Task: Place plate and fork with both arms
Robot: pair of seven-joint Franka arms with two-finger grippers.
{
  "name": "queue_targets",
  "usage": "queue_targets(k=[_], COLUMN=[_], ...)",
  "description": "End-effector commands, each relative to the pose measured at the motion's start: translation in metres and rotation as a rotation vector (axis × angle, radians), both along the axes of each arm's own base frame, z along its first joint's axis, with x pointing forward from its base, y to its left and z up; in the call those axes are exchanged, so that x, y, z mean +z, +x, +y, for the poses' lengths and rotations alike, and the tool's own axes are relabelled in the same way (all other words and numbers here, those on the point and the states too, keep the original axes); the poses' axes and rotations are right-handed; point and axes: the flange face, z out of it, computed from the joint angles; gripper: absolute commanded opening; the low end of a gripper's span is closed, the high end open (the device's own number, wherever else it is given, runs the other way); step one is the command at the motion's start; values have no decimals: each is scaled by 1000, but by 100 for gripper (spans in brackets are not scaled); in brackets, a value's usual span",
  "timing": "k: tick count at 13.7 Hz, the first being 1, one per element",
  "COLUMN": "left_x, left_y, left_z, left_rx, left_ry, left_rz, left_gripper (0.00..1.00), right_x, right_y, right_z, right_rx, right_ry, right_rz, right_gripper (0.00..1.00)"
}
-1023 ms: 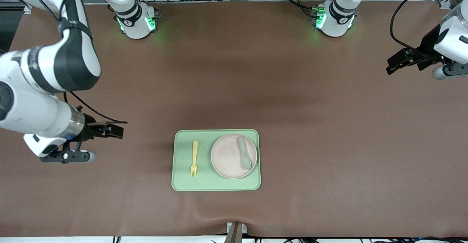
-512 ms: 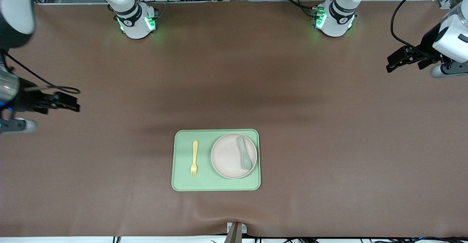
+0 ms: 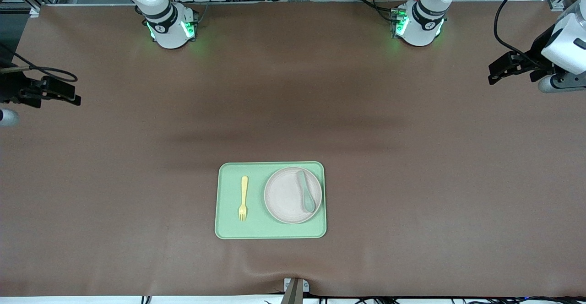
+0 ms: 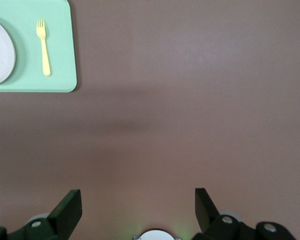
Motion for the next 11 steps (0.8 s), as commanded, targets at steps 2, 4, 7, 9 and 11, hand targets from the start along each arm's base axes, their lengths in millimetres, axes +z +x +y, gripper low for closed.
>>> queue_targets(k=[2, 4, 7, 9, 11], left_x=[20, 22, 26, 27, 27], left_y=[-1, -2, -1, -1, -1], left_z=[2, 2, 2, 1, 1], left_rx=[-16, -16, -16, -21, -22], left_ry=[25, 25, 24, 23, 23], left_rz=[-26, -28, -38, -40, -40], left_gripper=[100, 100, 100, 100, 100], right_x=[-8, -9, -9, 1, 11], right_y=[-43, -44, -44, -30, -18], right_z=[0, -1, 5, -11, -21], right_rx=[6, 2, -11, 61, 118], right_ry=[-3, -3, -6, -14, -33], right_rz=[-38, -42, -42, -73, -94], right_gripper=[100, 100, 100, 100, 100])
